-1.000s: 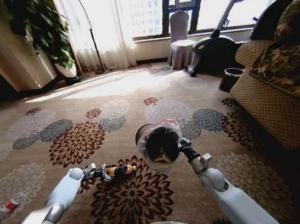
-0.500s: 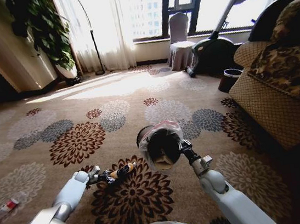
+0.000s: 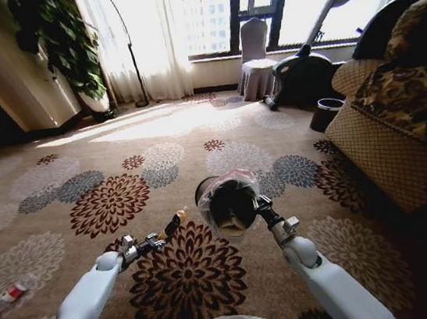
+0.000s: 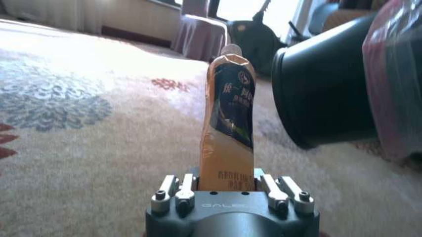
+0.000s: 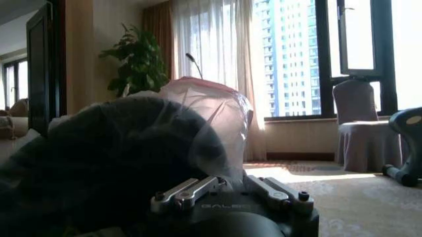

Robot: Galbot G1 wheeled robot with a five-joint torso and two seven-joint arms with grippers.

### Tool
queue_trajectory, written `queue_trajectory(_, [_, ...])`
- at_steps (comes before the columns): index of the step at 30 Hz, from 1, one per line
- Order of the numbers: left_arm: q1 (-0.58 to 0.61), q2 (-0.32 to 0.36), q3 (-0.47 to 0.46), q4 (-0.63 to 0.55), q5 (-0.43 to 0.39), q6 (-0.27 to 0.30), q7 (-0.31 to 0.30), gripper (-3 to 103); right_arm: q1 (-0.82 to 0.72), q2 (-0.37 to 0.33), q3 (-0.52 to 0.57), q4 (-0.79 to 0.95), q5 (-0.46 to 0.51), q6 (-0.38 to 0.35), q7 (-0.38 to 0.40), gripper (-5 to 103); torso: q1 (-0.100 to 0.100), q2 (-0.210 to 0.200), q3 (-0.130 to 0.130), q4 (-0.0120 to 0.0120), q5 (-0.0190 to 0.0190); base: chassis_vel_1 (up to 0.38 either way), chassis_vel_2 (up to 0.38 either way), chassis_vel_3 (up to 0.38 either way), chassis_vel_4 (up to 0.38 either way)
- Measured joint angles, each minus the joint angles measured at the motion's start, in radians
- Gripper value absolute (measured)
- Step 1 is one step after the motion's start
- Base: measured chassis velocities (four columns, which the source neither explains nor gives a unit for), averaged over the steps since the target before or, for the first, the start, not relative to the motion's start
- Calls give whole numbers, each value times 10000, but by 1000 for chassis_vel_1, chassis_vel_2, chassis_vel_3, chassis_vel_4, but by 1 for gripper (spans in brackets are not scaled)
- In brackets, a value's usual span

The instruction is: Pick up the trash from the ground and place it into the trash bin.

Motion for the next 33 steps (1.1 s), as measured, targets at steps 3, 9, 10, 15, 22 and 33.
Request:
queue_trajectory(3, [833, -111, -767, -1576, -1329, 492, -389, 42, 310, 16, 60, -410, 111, 142, 1, 0, 1, 0, -1, -32, -16, 0, 0, 0, 0])
queue_trajectory(9, [3690, -1024, -3377, -5289, -3535, 1323, -642, 42, 2239, 465, -634, -2176, 106, 307, 9, 0, 1, 1, 1, -7, -3, -10, -16, -12, -12])
queue_trajectory(10, [4206, -1247, -3754, -6136, -3995, 1450, -672, 42, 2787, 643, -786, -2648, 107, 479, 1, 0, 2, 1, 2, -3, 0, 0, 0, 0, 0])
queue_trajectory(15, [5750, -2106, -3800, -9020, -5333, 1758, -1223, 42, 4029, 1198, -1387, -3870, 55, 1170, 4, 0, 1, 1, 0, -14, 0, 0, 0, 0, 0])
queue_trajectory(22, [6607, -2980, -2566, -10880, -6193, 1958, -2533, 42, 4646, 1715, -1990, -4286, -74, 1282, 1, 0, 1, 1, 0, -11, -8, 0, 0, 0, 0])
queue_trajectory(33, [6199, -3178, -762, -10723, -7499, 1989, -4612, 42, 4566, 1587, -2368, -3751, -49, 1307, 2, 0, 1, 1, 0, -15, -7, 0, 0, 0, 0])
